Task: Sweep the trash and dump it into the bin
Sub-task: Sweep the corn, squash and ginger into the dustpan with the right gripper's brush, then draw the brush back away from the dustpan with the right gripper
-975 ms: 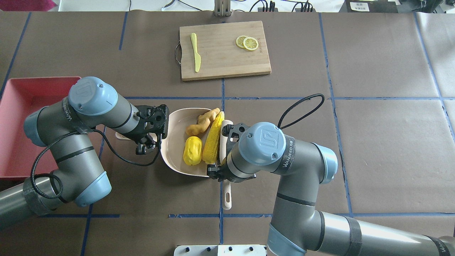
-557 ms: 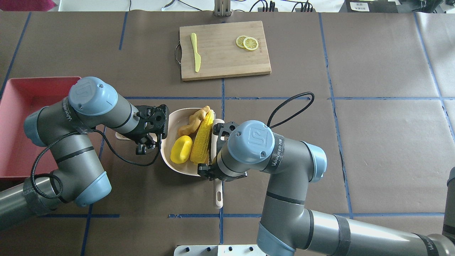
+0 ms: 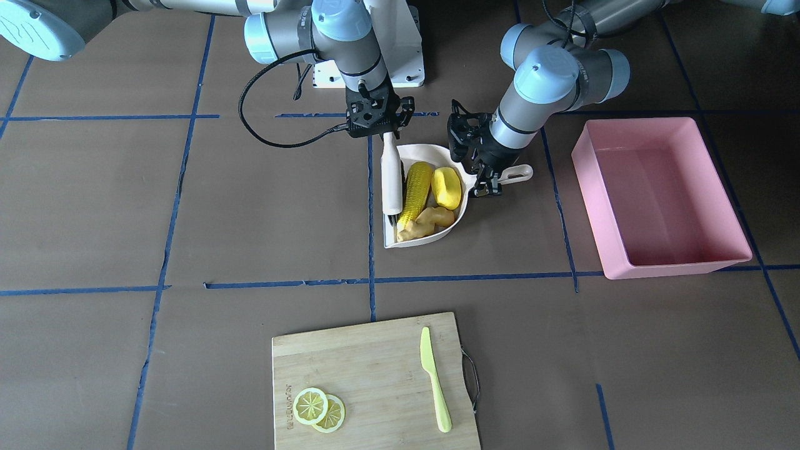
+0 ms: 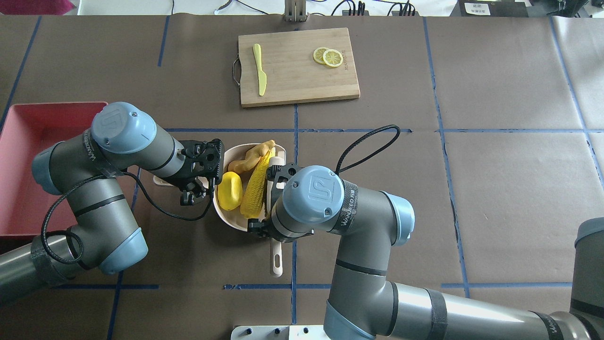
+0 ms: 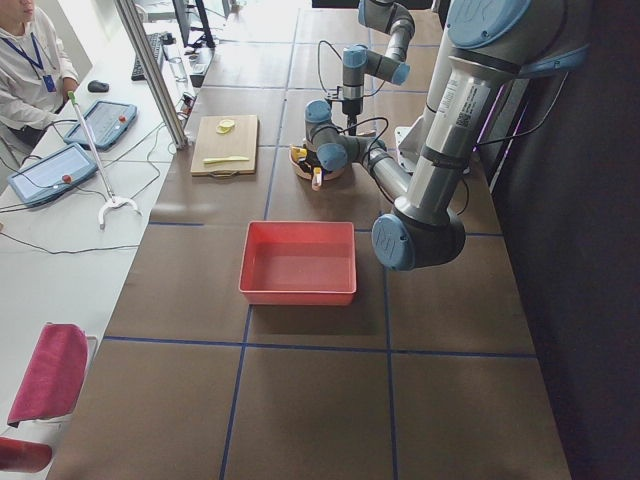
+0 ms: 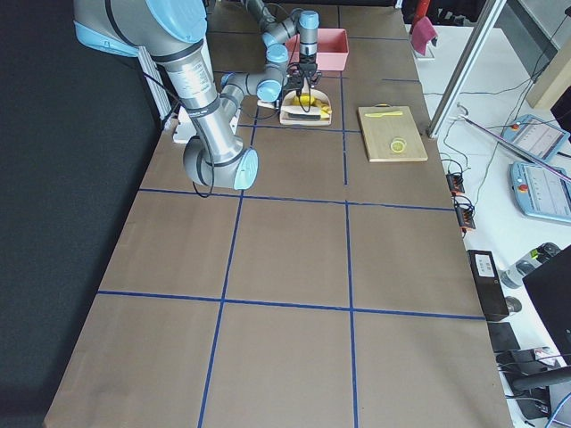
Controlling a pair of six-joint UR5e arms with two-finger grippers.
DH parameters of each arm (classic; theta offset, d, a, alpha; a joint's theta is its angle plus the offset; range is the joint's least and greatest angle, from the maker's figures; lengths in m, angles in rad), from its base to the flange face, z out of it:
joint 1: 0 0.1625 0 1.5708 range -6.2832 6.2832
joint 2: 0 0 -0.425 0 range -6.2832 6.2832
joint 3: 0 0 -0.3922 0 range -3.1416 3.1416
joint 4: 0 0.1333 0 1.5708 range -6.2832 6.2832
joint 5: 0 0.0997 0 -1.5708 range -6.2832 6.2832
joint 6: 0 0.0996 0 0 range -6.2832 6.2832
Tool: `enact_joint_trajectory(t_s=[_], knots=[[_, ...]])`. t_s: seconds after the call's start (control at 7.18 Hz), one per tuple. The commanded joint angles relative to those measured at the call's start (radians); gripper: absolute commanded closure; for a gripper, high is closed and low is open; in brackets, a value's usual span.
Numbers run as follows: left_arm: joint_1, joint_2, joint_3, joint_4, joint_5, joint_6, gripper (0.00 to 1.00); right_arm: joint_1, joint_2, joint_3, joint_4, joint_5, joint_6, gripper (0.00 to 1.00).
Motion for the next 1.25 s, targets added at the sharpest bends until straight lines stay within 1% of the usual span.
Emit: enact_joint_trajectory(t_s=[0.0,0.28,0.7,0.97,1.11], knots=[[0.000,-0.002,0.000,0.000,0.000,0.000,1.00,-0.009,0.002,-0.002,0.021,-0.015,-0.005,1.00],[0.000,-0.002,0.002,0.000,0.000,0.000,1.00,-0.010,-0.003,0.001,0.021,-0.012,-0.005,1.00],[-0.001,0.000,0.002,0.000,0.000,0.000,1.00,-0.010,-0.027,0.030,0.021,-0.009,-0.002,1.00],[0.000,0.000,0.002,0.000,0.002,0.000,1.00,-0.023,-0.072,0.078,0.020,-0.015,-0.002,1.00],[0.000,0.000,0.002,0.000,0.006,0.000,1.00,-0.027,-0.081,0.081,0.018,-0.015,-0.002,1.00]])
